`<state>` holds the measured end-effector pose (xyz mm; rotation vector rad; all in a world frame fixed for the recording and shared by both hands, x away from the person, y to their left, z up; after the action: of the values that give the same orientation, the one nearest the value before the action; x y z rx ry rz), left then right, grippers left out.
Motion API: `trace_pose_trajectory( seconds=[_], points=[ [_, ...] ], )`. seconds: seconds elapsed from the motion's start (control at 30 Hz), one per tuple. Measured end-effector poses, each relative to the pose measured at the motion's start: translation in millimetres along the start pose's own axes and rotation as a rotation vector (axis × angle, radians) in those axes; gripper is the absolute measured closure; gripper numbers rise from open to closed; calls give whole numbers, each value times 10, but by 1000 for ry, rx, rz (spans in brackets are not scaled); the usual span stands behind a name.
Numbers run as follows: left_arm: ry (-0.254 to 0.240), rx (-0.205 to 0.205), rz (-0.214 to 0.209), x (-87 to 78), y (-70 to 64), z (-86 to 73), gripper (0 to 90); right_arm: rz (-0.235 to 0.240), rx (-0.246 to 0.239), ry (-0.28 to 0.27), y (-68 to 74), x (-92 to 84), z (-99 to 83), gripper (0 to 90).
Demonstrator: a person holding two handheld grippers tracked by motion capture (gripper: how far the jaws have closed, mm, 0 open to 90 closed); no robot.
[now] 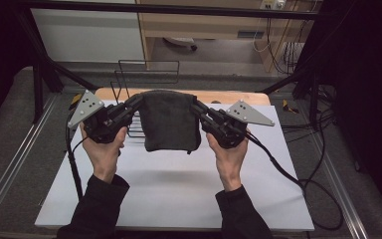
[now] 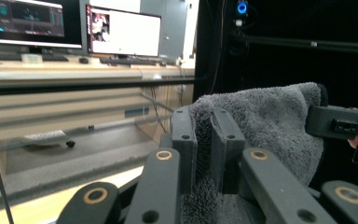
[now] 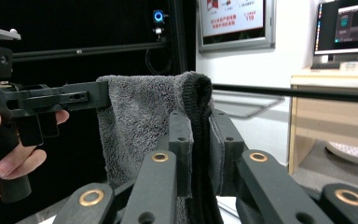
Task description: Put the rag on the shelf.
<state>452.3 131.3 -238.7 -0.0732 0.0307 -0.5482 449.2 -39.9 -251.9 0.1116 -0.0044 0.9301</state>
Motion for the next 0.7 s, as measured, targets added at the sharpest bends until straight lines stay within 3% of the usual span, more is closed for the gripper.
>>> trace_pose_trajectory(
  seconds=[0.33,0.7],
  points=[
    [-73,-18,23,40,163,375,812,-10,-41,-66,5,229,375,815],
    [-142,-32,53,114,359,743,812,-32,-93,-103,-39,520,755,816]
  ],
)
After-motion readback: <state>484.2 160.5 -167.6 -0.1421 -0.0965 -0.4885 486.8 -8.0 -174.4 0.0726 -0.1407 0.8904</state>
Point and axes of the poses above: each handheld gripper's, and its own axes: x roughly forward along the jaws, z roughly out of its top, y roughly to its left, the point moved 10 cm from there along x, roughly forward along the jaws, and after that the axes turned 7 degrees about z, right-handed, at the moved point
